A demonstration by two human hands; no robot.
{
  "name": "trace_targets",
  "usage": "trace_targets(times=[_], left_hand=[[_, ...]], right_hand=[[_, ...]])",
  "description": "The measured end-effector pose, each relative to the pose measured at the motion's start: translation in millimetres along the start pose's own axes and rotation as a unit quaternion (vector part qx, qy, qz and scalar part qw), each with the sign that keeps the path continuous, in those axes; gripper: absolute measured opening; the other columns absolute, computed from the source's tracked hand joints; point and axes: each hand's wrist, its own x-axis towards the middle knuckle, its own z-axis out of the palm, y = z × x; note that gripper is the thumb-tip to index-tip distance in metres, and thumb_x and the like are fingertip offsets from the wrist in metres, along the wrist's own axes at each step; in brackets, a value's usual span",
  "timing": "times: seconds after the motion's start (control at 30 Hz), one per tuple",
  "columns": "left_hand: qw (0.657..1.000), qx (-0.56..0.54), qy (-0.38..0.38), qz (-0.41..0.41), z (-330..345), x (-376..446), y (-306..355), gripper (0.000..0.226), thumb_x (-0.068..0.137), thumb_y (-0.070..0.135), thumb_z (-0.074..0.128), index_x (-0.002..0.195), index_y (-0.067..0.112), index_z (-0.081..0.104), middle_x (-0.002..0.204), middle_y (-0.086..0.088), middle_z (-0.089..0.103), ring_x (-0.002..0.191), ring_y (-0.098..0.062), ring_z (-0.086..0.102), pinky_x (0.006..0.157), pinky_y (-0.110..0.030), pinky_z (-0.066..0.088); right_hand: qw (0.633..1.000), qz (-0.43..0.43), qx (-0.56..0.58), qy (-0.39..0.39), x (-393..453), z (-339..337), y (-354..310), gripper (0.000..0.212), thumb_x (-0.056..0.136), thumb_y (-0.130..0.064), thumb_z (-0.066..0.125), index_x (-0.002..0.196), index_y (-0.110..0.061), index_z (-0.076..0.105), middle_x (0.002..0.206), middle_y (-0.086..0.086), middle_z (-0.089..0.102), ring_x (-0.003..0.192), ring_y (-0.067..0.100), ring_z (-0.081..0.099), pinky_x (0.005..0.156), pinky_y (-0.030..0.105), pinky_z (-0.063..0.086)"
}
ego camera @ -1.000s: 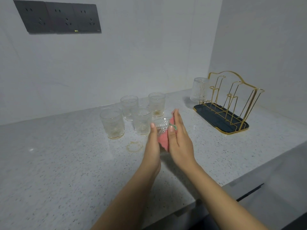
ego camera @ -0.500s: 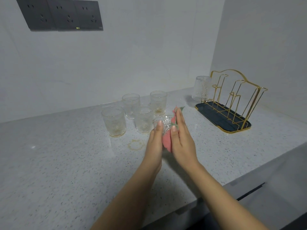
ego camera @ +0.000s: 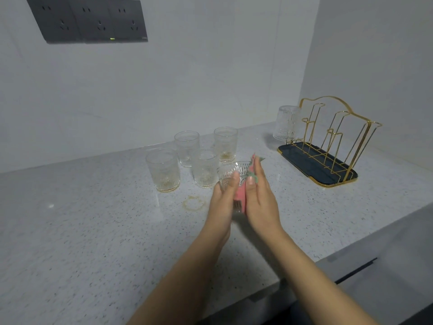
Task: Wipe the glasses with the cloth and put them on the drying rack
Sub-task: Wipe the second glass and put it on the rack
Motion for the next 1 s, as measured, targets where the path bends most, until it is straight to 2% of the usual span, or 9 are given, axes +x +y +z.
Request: trace_targets(times=[0.1, 0.17, 0.3, 0.4, 0.5, 0.57, 0.67, 0.83, 1.0], left_hand=[[0.998, -0.061, -0.020, -0.015, 4, -3, -1, 0.070, 0.074, 0.047, 0.076, 0.131, 0.011, 0.055, 0.120, -0.009, 0.071, 0.112, -0.023, 0.068, 0.094, -0.041, 0.053], [0.995, -0.093, -0.029, -0.024, 5, -3, 0, 0.068, 0.076, 0.044, 0.072, 0.132, 0.010, 0.055, 0.121, -0.011, 0.070, 0.112, -0.026, 0.068, 0.095, -0.043, 0.053], [0.999, -0.040, -0.007, -0.001, 0, 3, 1, 0.075, 0.079, 0.061, 0.068, 0.135, 0.014, 0.055, 0.130, -0.007, 0.066, 0.122, -0.022, 0.061, 0.108, -0.045, 0.044], [1.000, -0.004, 0.006, 0.011, -3, 5, 1, 0.058, 0.090, 0.059, 0.056, 0.128, 0.016, 0.061, 0.124, -0.002, 0.069, 0.116, -0.016, 0.065, 0.105, -0.040, 0.047], [1.000, -0.020, -0.005, 0.001, -1, 1, 0, 0.073, 0.075, 0.059, 0.070, 0.131, 0.013, 0.057, 0.124, -0.006, 0.069, 0.116, -0.020, 0.065, 0.101, -0.040, 0.049], [0.999, -0.040, -0.019, 0.006, 0, -1, 0, 0.079, 0.068, 0.048, 0.078, 0.133, 0.011, 0.053, 0.123, -0.009, 0.069, 0.113, -0.024, 0.067, 0.100, -0.043, 0.050], [0.996, -0.087, -0.022, -0.027, 1, 2, -1, 0.098, 0.059, 0.050, 0.086, 0.140, 0.015, 0.044, 0.130, -0.009, 0.065, 0.118, -0.025, 0.064, 0.105, -0.046, 0.046], [0.996, -0.061, 0.056, -0.027, 0, 5, 2, 0.109, 0.057, 0.079, 0.074, 0.145, 0.026, 0.037, 0.143, -0.007, 0.054, 0.130, -0.024, 0.054, 0.112, -0.052, 0.038], [0.995, -0.083, -0.017, -0.048, -1, 1, 9, 0.084, 0.074, 0.073, 0.063, 0.138, 0.020, 0.050, 0.134, -0.010, 0.061, 0.126, -0.024, 0.058, 0.109, -0.049, 0.042]], right_hand=[[0.977, 0.169, 0.128, -0.021, 17, -9, -3, 0.051, 0.097, -0.050, 0.019, 0.124, -0.026, 0.055, 0.122, -0.003, 0.061, 0.113, 0.014, 0.056, 0.103, 0.034, 0.040], [0.965, 0.205, 0.162, -0.019, 18, -13, -8, 0.051, 0.097, -0.050, 0.019, 0.102, -0.023, 0.062, 0.094, -0.006, 0.065, 0.091, 0.009, 0.061, 0.085, 0.028, 0.048], [0.990, 0.094, 0.101, 0.001, -2, -7, -8, 0.047, 0.098, -0.043, 0.022, 0.143, -0.029, 0.031, 0.138, -0.014, 0.042, 0.125, 0.002, 0.042, 0.098, 0.018, 0.033], [1.000, 0.002, 0.025, 0.008, -10, 1, -6, 0.051, 0.098, -0.044, 0.023, 0.146, -0.038, 0.008, 0.148, -0.023, 0.017, 0.134, -0.004, 0.025, 0.102, 0.018, 0.030], [1.000, -0.006, 0.017, 0.013, -6, 0, -4, 0.048, 0.099, -0.042, 0.022, 0.146, -0.035, 0.017, 0.147, -0.022, 0.025, 0.133, -0.005, 0.029, 0.102, 0.011, 0.030], [0.990, 0.084, 0.113, 0.011, 2, -6, -11, 0.043, 0.100, -0.039, 0.022, 0.137, -0.025, 0.040, 0.122, -0.016, 0.053, 0.111, -0.003, 0.052, 0.083, -0.002, 0.037], [0.977, 0.133, 0.165, 0.014, 10, -10, -15, 0.039, 0.100, -0.039, 0.023, 0.126, -0.026, 0.050, 0.097, -0.020, 0.054, 0.092, -0.004, 0.054, 0.068, -0.002, 0.038], [0.996, 0.018, 0.085, 0.020, -4, 0, -9, 0.046, 0.098, -0.044, 0.024, 0.144, -0.037, 0.022, 0.143, -0.020, 0.032, 0.129, -0.002, 0.036, 0.104, 0.019, 0.033], [0.996, 0.022, 0.077, 0.023, -7, 1, -18, 0.046, 0.099, -0.043, 0.022, 0.144, -0.039, 0.016, 0.145, -0.019, 0.029, 0.128, -0.003, 0.033, 0.096, 0.010, 0.031]])
